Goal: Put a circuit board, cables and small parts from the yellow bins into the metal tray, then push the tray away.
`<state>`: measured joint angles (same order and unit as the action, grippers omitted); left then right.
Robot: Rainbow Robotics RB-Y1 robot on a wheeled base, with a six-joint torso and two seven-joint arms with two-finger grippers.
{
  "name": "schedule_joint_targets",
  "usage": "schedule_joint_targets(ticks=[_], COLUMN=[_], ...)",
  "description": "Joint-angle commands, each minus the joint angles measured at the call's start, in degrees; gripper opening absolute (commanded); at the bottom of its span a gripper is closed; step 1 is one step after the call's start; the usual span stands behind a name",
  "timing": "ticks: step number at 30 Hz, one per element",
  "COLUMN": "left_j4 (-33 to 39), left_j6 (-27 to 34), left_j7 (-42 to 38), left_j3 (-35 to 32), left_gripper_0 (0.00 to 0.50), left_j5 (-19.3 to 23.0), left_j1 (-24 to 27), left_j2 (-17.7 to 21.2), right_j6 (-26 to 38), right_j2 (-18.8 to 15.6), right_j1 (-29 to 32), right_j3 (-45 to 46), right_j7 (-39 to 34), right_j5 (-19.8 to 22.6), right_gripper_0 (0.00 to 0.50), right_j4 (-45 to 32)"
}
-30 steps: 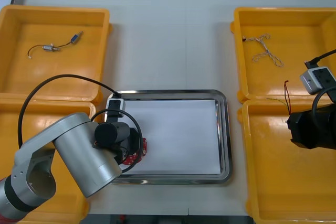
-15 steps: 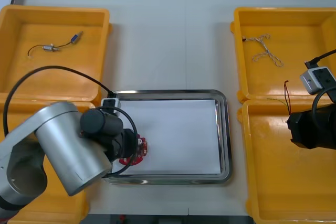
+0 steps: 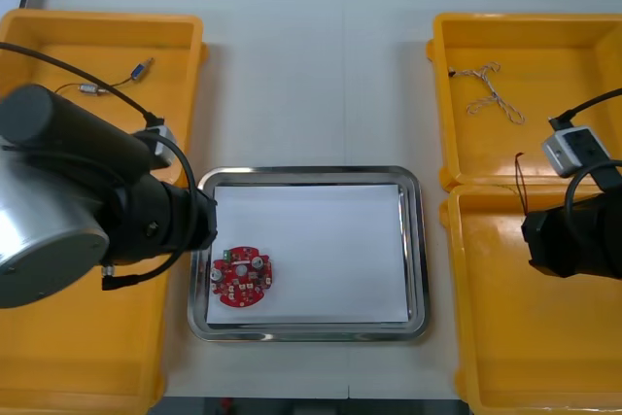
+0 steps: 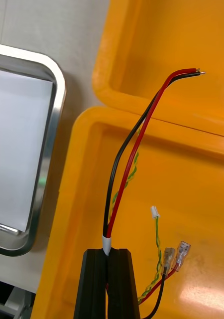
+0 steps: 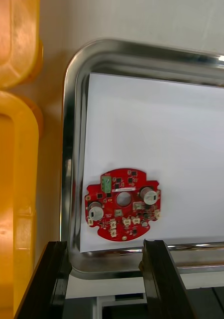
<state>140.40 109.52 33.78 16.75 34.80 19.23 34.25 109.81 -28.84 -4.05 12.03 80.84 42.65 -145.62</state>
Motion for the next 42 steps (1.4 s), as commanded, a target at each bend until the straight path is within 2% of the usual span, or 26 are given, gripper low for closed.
schedule_joint_targets(ticks=[1,4,9,18,27,35,37,42], left_j4=[4.2,5.2,7.2,8.3,8.4,6.4,4.6,-0.8], left_j6=[0.5,0.5,0.5,0.5,0.5,0.5,0.5,0.5], left_j7=[6.9,9.6,15.8,26.4,35.0,41.4,44.4,52.5], left_j3=[-7.6,-11.7,-17.7,-28.2,-35.8,-37.1,-37.1,-36.9], left_gripper_0=[0.439,0.455,0.472,0.495,0.500,0.489,0.468,0.465], left_j5=[4.0,5.8,6.3,8.3,9.2,8.5,8.3,7.9], left_j1=[1.2,-1.2,-6.0,-13.3,-18.4,-18.0,-17.0,-12.6], left_j2=[1.3,2.4,4.7,7.4,8.3,9.0,9.1,8.9], right_j6=[0.2,0.2,0.2,-0.9,-4.2,-6.8,-8.0,-10.7], right_j2=[-2.8,-3.8,-5.7,-8.6,-9.0,-6.5,-5.8,-4.6], right_j1=[-2.2,-3.2,-5.5,-12.7,-22.3,-27.3,-28.2,-28.9], right_j3=[-6.5,-10.0,-16.4,-30.2,-45.3,-55.2,-57.7,-62.5], right_j7=[3.4,4.0,5.1,7.2,9.6,10.6,11.0,11.3], right_j5=[-0.2,0.0,0.1,0.2,-3.3,-7.1,-7.8,-9.6], right_gripper_0=[0.000,0.000,0.000,0.000,0.000,0.000,0.000,0.000], right_j4=[-0.3,-0.3,-0.3,3.4,10.4,15.3,16.6,18.9])
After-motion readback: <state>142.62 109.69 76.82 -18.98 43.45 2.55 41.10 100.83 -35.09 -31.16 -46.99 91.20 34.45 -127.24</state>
